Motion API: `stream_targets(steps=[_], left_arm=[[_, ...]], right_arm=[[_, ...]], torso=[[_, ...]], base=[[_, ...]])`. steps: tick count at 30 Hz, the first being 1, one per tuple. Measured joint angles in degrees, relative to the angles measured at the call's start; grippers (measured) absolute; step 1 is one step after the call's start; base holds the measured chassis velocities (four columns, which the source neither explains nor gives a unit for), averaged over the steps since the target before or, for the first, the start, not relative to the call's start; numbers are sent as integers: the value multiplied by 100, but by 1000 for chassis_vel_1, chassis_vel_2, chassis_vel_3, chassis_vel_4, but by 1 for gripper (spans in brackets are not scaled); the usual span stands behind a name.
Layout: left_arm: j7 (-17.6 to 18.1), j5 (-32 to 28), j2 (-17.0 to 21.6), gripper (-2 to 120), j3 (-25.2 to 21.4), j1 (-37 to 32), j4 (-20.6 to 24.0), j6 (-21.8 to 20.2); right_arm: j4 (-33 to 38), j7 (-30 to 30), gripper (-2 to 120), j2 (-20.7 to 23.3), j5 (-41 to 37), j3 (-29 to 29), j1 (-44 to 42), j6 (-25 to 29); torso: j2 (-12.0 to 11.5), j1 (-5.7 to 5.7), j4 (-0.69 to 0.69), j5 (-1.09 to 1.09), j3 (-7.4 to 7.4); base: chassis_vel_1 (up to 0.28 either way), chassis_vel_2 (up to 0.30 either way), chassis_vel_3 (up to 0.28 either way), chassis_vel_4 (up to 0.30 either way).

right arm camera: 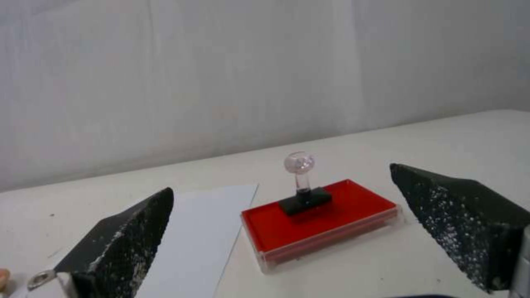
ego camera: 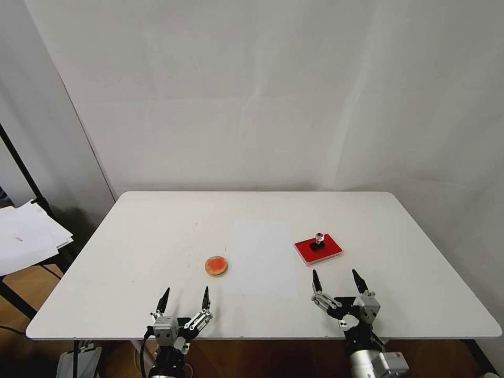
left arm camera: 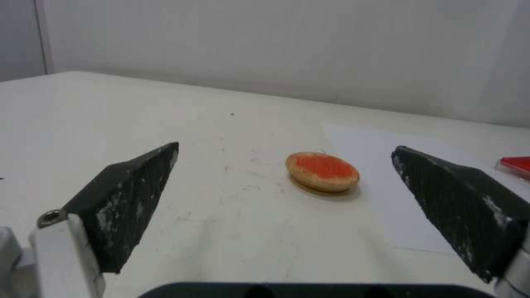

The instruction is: Pick up the stamp from the ink pad and place it onto another ink pad.

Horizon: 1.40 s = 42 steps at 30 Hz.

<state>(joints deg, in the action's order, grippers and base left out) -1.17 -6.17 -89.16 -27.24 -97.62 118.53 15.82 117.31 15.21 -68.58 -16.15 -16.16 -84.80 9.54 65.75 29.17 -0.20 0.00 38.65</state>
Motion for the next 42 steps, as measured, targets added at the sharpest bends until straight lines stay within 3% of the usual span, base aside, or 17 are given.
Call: stream_targets(steps=[9,16,32,42], left_arm=[[0,0,0,102,0,0,0,0],[0,0,-1,102,0,0,0,0],[0,0,0,102,0,0,0,0],[0,0,0,102,0,0,0,0]], right_arm=[[-907,-25,100,231,-439,534,1108,-26],[-1086,-25,100,315,-742,754,1713,-247],[-1519,3,100,299,-893,877,2170,-344],[-1567,201,99,364,-944,817,2279,-833]], torso=[[0,0,0,0,0],[0,1,0,-1,0],[0,0,0,0,0],[0,0,0,0,0]], base=[[0,0,0,0],[0,0,0,0],[0,0,0,0],[0,0,0,0]])
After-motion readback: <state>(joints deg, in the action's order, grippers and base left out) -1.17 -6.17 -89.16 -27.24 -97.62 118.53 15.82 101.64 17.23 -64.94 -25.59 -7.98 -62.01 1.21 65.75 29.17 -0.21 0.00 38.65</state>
